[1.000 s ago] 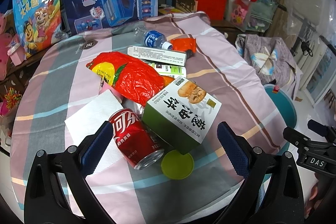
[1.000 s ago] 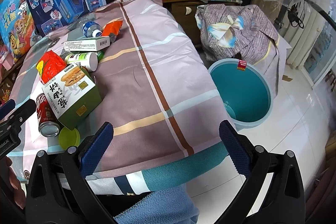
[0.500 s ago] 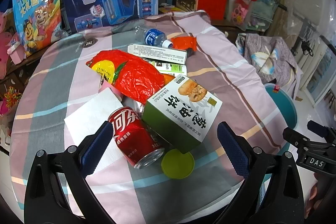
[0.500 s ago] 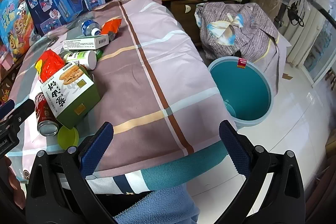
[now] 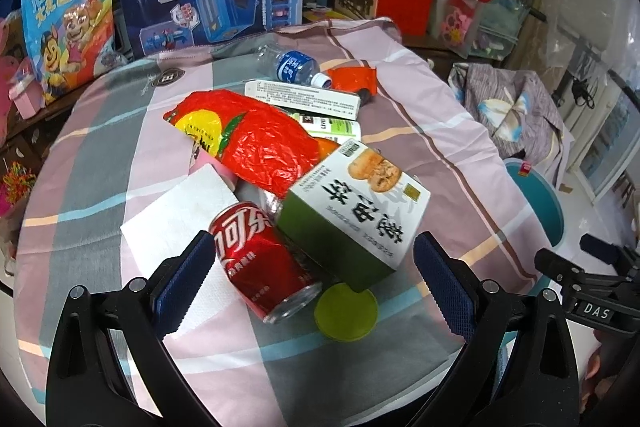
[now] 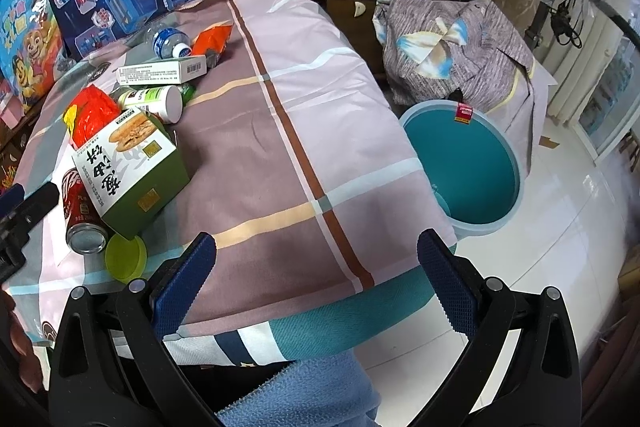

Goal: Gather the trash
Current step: 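Grasp the red Coca-Cola can with the left tool while the right tool grasps the green snack box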

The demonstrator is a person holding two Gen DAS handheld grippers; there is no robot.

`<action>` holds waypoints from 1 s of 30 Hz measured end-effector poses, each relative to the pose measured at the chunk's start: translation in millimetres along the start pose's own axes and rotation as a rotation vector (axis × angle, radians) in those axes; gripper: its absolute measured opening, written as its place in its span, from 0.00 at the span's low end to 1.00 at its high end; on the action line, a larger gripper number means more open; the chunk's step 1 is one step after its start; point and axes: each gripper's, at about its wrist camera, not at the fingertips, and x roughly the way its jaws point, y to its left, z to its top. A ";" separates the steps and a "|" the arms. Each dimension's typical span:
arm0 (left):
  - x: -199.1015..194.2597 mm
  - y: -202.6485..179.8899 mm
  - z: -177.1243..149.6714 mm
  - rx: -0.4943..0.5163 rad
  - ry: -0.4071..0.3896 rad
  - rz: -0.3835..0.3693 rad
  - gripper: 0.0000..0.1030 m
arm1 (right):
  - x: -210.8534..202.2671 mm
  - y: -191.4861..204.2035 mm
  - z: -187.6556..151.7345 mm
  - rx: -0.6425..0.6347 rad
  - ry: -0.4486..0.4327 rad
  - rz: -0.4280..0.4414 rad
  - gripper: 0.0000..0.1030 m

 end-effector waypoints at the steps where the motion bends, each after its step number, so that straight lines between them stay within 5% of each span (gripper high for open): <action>1: 2.8 7.5 -0.5 -0.016 0.005 -0.007 0.96 | 0.7 1.3 -0.5 -0.004 0.002 0.001 0.94; 9: 39.7 68.0 -13.1 -0.165 0.130 -0.018 0.96 | 20.0 18.3 0.0 -0.050 0.048 0.016 0.94; 23: 91.4 53.5 -16.8 -0.130 0.281 0.010 0.96 | 46.2 35.5 9.2 -0.097 0.104 0.041 0.94; 24: 96.0 54.1 -19.3 -0.129 0.294 0.006 0.93 | 46.2 37.1 10.5 -0.102 0.105 0.041 0.94; 25: 98.2 54.3 -21.6 -0.132 0.303 -0.007 0.74 | 45.6 41.3 12.3 -0.114 0.105 0.042 0.94; 26: 97.8 56.2 -23.5 -0.130 0.300 0.002 0.68 | 44.7 44.3 12.9 -0.121 0.103 0.042 0.94; 30: 82.4 76.4 -23.4 -0.153 0.261 -0.020 0.65 | 37.2 69.2 19.2 -0.192 0.086 0.059 0.94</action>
